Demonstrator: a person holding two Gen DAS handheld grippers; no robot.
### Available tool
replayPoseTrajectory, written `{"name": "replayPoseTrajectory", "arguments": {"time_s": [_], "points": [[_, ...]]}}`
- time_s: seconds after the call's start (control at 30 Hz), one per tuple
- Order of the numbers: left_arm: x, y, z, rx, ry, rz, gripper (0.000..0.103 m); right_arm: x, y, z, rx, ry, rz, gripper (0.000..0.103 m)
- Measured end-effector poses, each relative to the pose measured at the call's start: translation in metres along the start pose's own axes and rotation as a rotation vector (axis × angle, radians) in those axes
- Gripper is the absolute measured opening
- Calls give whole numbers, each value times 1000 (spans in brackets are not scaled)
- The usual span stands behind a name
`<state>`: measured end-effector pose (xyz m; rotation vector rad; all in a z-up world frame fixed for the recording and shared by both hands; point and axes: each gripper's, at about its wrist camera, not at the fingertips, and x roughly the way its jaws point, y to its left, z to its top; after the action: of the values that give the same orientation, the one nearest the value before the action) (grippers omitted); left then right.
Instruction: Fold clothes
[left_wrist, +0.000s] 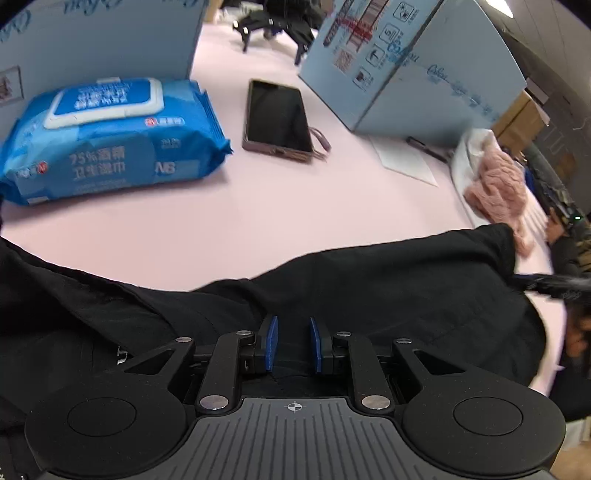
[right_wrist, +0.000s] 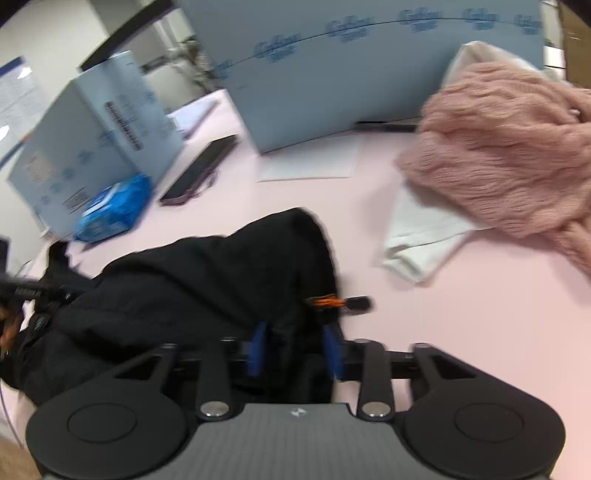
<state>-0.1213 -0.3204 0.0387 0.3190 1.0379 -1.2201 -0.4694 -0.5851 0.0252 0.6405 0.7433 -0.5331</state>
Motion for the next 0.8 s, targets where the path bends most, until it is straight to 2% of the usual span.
{"name": "replayPoseTrajectory", "arguments": {"time_s": [0.07, 0.13, 0.2, 0.23, 0.27, 0.33, 0.4, 0.5, 0.53, 0.6, 0.67, 0.73, 0.8], "points": [[0, -7, -3, 8, -27, 41, 19, -20, 11, 7, 4, -106, -46, 48], [-1, -11, -3, -13, -49, 67, 19, -33, 32, 11, -42, -207, -49, 45], [-2, -14, -4, -31, -63, 83, 20, -39, 65, 12, -71, -268, 115, 44], [-3, -15, -4, -32, -67, 89, 20, -34, 81, 12, -98, -245, 198, 42], [-3, -16, -3, -30, -70, 95, 20, -28, 100, 10, -150, -226, 236, 42], [-8, -19, -5, -27, -80, 110, 23, -22, 123, 5, -225, -219, 247, 43], [-12, -20, -7, -29, -86, 121, 27, -7, 131, -2, -240, -164, 293, 41], [-20, -16, -14, -24, -83, 158, 27, 30, 120, -17, -254, -31, 196, 36], [-22, -9, -18, -34, -68, 165, 27, 39, 109, -23, -230, -9, 198, 34], [-24, 4, -24, -74, -69, 139, 29, 51, 91, -33, -176, 11, 225, 29], [-31, 19, -30, -131, -76, 88, 29, 51, 94, -34, -169, 14, 203, 29], [-50, 32, -34, -153, -102, 19, 29, 49, 103, -28, -176, 33, 163, 32], [-66, 41, -36, -127, -117, -7, 29, 40, 111, -22, -148, 28, 130, 36]]}}
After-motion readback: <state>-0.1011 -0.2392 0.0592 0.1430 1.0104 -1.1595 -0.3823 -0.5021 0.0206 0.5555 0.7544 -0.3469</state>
